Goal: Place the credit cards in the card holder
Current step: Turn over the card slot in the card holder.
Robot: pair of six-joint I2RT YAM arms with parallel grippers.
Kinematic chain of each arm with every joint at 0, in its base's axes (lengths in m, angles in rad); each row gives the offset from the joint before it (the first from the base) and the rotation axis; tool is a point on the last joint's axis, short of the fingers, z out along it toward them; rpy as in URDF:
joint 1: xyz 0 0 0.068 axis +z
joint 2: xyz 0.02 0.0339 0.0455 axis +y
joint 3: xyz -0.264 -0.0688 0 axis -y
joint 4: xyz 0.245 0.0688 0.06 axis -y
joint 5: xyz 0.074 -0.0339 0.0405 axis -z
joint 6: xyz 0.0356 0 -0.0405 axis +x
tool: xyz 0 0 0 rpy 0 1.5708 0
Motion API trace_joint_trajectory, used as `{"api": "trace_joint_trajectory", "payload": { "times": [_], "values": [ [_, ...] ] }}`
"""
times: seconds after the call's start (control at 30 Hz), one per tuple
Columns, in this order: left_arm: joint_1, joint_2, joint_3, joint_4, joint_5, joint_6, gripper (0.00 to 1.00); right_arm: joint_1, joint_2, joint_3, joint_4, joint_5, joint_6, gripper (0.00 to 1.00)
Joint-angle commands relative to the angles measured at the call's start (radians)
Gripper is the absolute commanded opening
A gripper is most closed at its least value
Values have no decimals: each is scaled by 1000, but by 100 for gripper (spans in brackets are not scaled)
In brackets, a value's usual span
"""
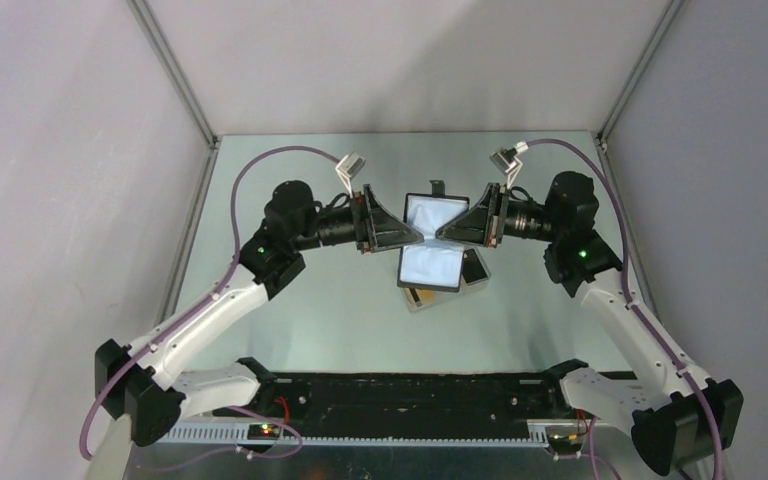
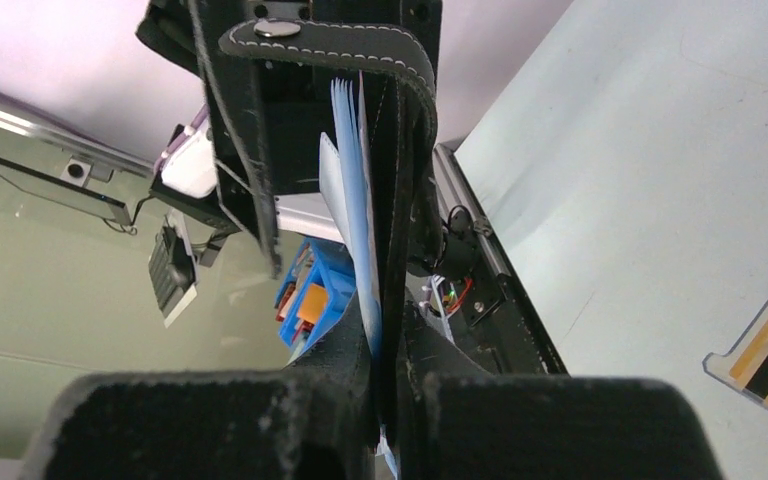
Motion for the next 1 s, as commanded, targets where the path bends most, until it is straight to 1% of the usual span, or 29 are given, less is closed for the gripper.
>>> {"api": "trace_joint_trajectory", "payload": {
  "times": [0.0, 0.13, 0.33, 0.53, 0.6, 0.63, 0.67, 0.7, 0.73, 0.77, 0.8, 0.83, 0.87, 0.9, 0.93, 0.97],
  "values": [
    [-4, -24, 76, 38, 13, 76, 71, 9, -19, 9, 46, -48, 29, 0],
    [-4, 7, 101, 38, 15, 100, 71, 24, -18, 10, 47, -59, 39, 0],
    [-4, 60, 107, 38, 16, 105, 64, 30, -25, 10, 19, -48, 37, 0],
    [-4, 80, 106, 38, 12, 107, 63, 36, -23, 9, 19, -44, 51, 5],
    [-4, 86, 107, 38, 11, 105, 58, 38, -21, 10, 19, -40, 55, 6],
    [-4, 88, 107, 38, 13, 105, 50, 39, -21, 11, 17, -38, 56, 5],
    [-4, 94, 109, 38, 16, 103, 39, 40, -20, 10, 13, -31, 56, 6],
    [-4, 97, 109, 38, 18, 100, 32, 40, -20, 11, 3, -27, 54, 7],
    [-3, 104, 110, 38, 20, 97, 19, 39, -20, 10, -3, -15, 50, 8],
    [-4, 106, 111, 38, 21, 93, 12, 40, -21, 10, -16, -10, 42, 12],
    [-4, 110, 111, 38, 23, 91, 3, 39, -21, 9, -23, -4, 38, 24],
    [-4, 112, 111, 38, 22, 89, 2, 34, -26, 9, -38, -1, 23, 32],
    [-4, 111, 110, 38, 20, 88, 0, 30, -28, 9, -42, 7, 16, 47],
    [-2, 109, 109, 38, 18, 88, 0, 17, -35, 9, -76, 7, 6, 55],
    [-1, 107, 109, 38, 14, 87, 0, 9, -40, 9, -93, -1, 1, 67],
    [2, 103, 107, 38, 13, 87, 0, -10, -51, 9, -102, -13, -13, 73]
  ]
}}
